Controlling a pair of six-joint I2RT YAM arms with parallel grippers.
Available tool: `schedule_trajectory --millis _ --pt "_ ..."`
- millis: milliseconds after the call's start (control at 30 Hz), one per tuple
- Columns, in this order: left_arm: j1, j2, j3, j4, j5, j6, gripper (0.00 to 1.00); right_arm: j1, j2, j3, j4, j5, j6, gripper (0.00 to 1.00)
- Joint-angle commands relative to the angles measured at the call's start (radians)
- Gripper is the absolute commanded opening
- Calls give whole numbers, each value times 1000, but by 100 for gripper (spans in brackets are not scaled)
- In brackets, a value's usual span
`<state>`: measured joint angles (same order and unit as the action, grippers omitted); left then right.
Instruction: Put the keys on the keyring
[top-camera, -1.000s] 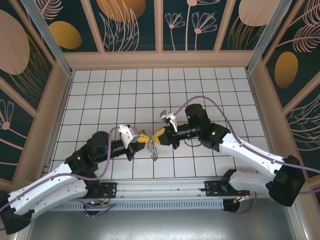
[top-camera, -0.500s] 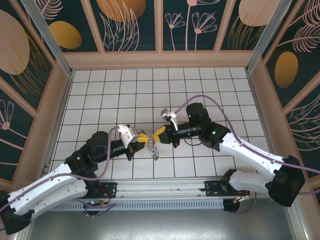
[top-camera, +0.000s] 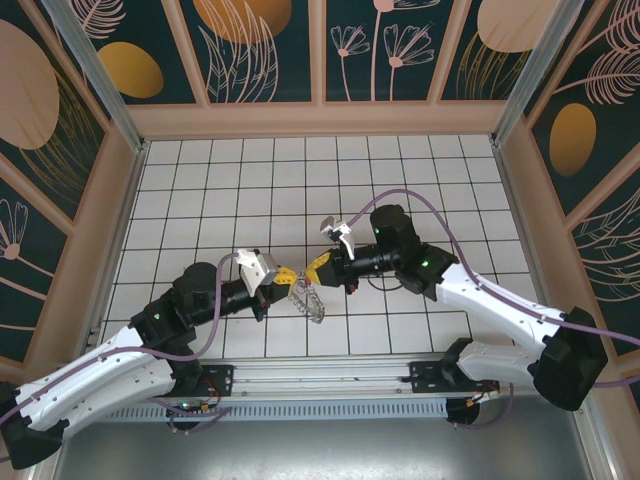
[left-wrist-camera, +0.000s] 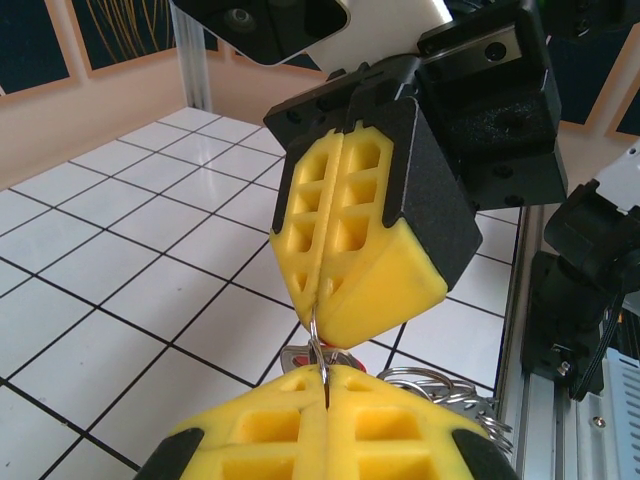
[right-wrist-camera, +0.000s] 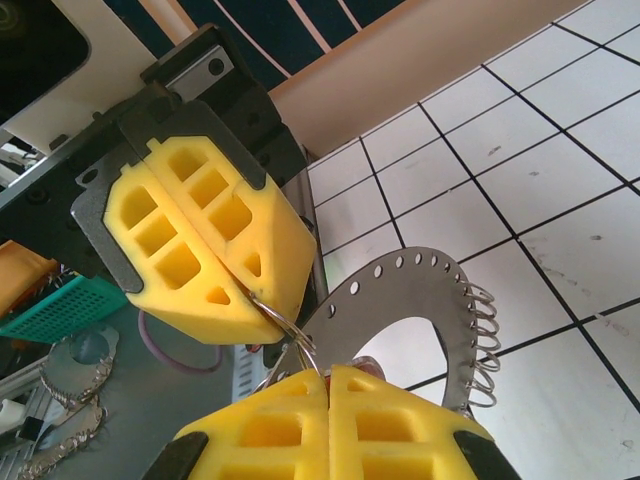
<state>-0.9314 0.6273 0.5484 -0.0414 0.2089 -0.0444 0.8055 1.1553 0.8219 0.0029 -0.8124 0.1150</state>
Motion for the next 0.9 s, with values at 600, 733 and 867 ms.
schedule_trajectory --millis 600,733,867 --pt "-2 13 39 43 29 28 0 -8 37 81 -108 8 -26 0" --pt "-1 21 40 45 30 26 0 -6 37 100 -185 18 -54 0" --pt "-1 36 42 46 32 27 0 0 41 123 -247 31 -82 0"
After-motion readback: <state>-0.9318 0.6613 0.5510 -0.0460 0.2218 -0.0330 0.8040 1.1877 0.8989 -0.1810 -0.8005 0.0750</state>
